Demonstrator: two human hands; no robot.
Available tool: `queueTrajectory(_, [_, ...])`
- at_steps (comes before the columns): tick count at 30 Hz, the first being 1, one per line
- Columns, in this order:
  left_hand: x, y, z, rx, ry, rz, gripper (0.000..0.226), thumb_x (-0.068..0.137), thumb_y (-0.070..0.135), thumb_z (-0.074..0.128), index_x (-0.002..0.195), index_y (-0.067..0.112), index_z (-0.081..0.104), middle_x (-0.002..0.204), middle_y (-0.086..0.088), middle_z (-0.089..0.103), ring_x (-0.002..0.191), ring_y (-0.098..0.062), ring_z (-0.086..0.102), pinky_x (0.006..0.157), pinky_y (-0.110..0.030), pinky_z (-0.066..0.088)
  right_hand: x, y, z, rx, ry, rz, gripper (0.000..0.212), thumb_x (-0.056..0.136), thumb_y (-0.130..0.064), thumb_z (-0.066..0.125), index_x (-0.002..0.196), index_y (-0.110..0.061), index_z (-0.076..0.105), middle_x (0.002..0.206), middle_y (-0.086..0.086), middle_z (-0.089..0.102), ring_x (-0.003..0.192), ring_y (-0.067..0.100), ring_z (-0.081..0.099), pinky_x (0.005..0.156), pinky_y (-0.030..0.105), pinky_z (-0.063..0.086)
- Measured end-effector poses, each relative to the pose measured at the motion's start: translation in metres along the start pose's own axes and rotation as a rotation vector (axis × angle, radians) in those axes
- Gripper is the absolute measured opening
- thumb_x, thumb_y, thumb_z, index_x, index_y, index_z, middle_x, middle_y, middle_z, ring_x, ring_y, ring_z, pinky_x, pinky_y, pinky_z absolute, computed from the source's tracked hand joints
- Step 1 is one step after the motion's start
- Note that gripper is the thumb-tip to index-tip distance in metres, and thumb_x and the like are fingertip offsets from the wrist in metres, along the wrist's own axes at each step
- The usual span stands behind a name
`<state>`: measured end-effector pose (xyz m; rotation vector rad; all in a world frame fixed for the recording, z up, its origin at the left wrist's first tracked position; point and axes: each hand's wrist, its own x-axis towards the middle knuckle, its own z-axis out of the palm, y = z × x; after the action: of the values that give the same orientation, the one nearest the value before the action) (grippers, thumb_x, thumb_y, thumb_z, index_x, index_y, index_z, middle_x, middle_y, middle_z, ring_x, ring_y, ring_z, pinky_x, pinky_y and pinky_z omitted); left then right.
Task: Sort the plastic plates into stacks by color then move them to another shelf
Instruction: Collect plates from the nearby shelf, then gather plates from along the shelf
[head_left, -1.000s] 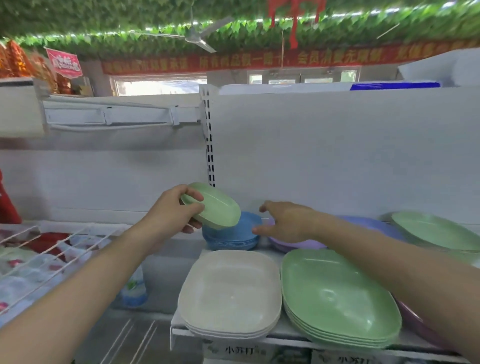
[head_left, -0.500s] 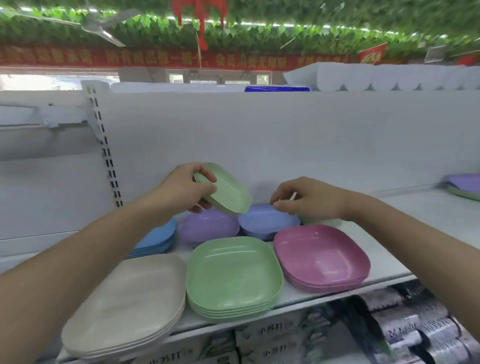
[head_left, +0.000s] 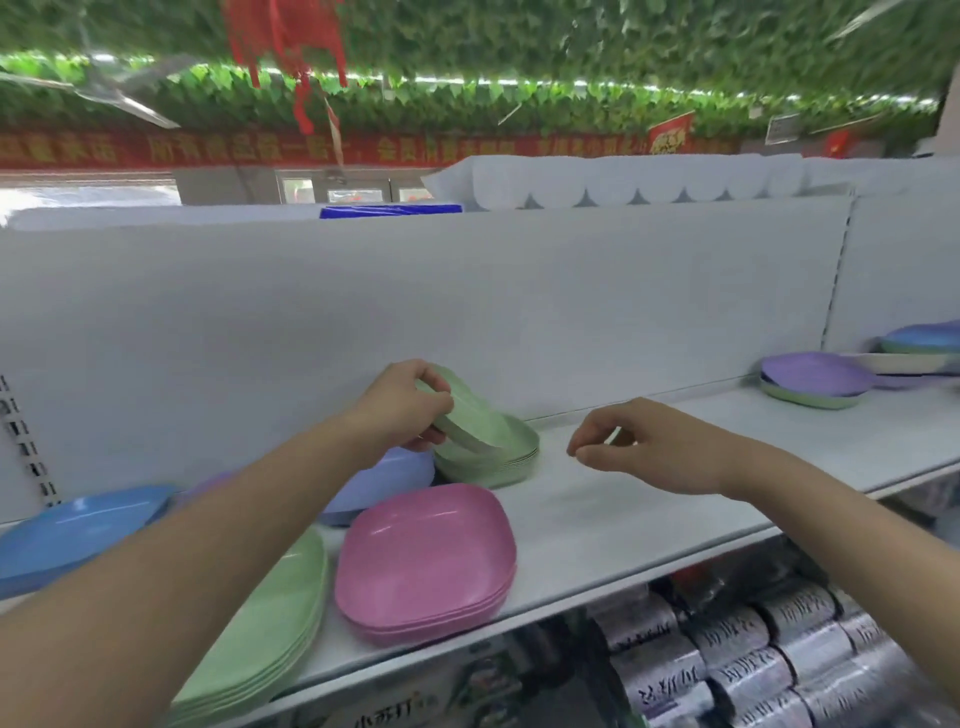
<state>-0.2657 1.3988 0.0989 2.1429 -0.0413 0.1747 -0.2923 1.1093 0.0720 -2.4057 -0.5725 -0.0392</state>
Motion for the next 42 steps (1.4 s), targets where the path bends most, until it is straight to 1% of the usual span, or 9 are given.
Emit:
queueTrajectory(6, [0.005,0.014,0.031,-0.051,0.133,-0.131,0.015,0.094,0.007,0.061,0.109,0.008,0.061,0.086,-0.013,0.068,0.068,-0.026,0.07,0.067,-0.035,0.057,0.004,0.043,-0.038,0.037,-0.067,-0.108,0.011,0.098,-0.042,0.064,0.098,-0.038,0.074,0.099,-0.027,0.069,0.092,0.005,0.067,0.08,0.021,0.05])
queueTrajectory(11, [-0.009,0.022,0.037,-0.089,0.246,-0.19,0.017,0.096,0.011,0.063,0.113,0.009,0.061,0.091,-0.013,0.068,0.067,-0.022,0.071,0.053,-0.027,0.056,0.023,0.046,-0.039,0.114,-0.141,-0.229,0.011,0.098,-0.036,0.065,0.097,-0.033,0.075,0.09,-0.022,0.069,0.091,0.014,0.067,0.073,0.021,0.05])
queueTrajectory(16, [-0.01,0.017,0.059,0.036,0.161,-0.294,0.064,0.093,0.03,0.068,0.147,0.023,0.033,0.101,-0.013,0.07,0.073,-0.024,0.07,0.064,-0.032,0.055,0.032,0.039,-0.025,0.142,-0.196,-0.336,0.01,0.098,-0.037,0.065,0.097,-0.034,0.075,0.101,-0.015,0.071,0.092,0.014,0.068,0.085,0.035,0.057])
queueTrajectory(19, [-0.005,0.009,0.062,0.428,0.16,-0.285,0.088,0.09,0.045,0.068,0.157,0.019,0.018,0.127,-0.013,0.062,0.106,-0.027,0.065,0.084,-0.031,0.049,0.034,0.045,-0.023,0.132,-0.196,-0.383,0.01,0.098,-0.039,0.065,0.097,-0.036,0.074,0.107,-0.015,0.069,0.09,0.008,0.068,0.085,0.036,0.058])
queueTrajectory(21, [-0.004,0.005,0.06,0.506,0.179,-0.303,0.083,0.087,0.049,0.068,0.151,0.011,0.032,0.125,-0.012,0.062,0.112,-0.029,0.061,0.095,-0.036,0.048,0.039,0.05,-0.024,0.144,-0.182,-0.384,0.01,0.098,-0.036,0.064,0.097,-0.034,0.074,0.105,-0.014,0.069,0.086,0.009,0.068,0.082,0.035,0.059])
queueTrajectory(23, [-0.004,0.006,0.061,0.495,0.166,-0.304,0.055,0.08,0.049,0.066,0.122,0.015,0.055,0.104,-0.009,0.068,0.098,-0.03,0.065,0.087,-0.038,0.052,0.044,0.054,-0.024,0.161,-0.176,-0.371,0.011,0.099,-0.034,0.064,0.097,-0.03,0.074,0.102,-0.012,0.07,0.082,0.009,0.069,0.076,0.033,0.057])
queueTrajectory(25, [-0.006,0.008,0.064,0.5,0.152,-0.276,0.031,0.079,0.045,0.066,0.098,0.023,0.056,0.091,-0.003,0.066,0.085,-0.028,0.063,0.075,-0.034,0.05,0.048,0.058,-0.02,0.167,-0.176,-0.365,0.011,0.099,-0.032,0.064,0.096,-0.029,0.074,0.099,-0.013,0.07,0.081,0.008,0.07,0.069,0.022,0.053])
queueTrajectory(29, [-0.007,0.011,0.075,0.48,0.192,-0.164,0.032,0.088,0.032,0.067,0.119,0.028,0.062,0.112,-0.002,0.066,0.087,-0.02,0.06,0.086,-0.035,0.053,0.054,0.065,-0.009,0.149,-0.174,-0.342,0.011,0.099,-0.033,0.064,0.095,-0.031,0.074,0.098,-0.015,0.069,0.082,0.012,0.068,0.067,0.015,0.049])
queueTrajectory(42, [0.015,0.062,0.174,0.501,-0.123,0.401,0.012,0.091,0.035,0.062,0.101,0.042,0.064,0.11,0.014,0.06,0.103,-0.012,0.056,0.094,-0.036,0.047,-0.008,0.114,-0.056,-0.049,0.065,-0.04,0.011,0.098,-0.032,0.062,0.1,-0.031,0.073,0.104,-0.017,0.066,0.091,0.005,0.064,0.08,0.019,0.05])
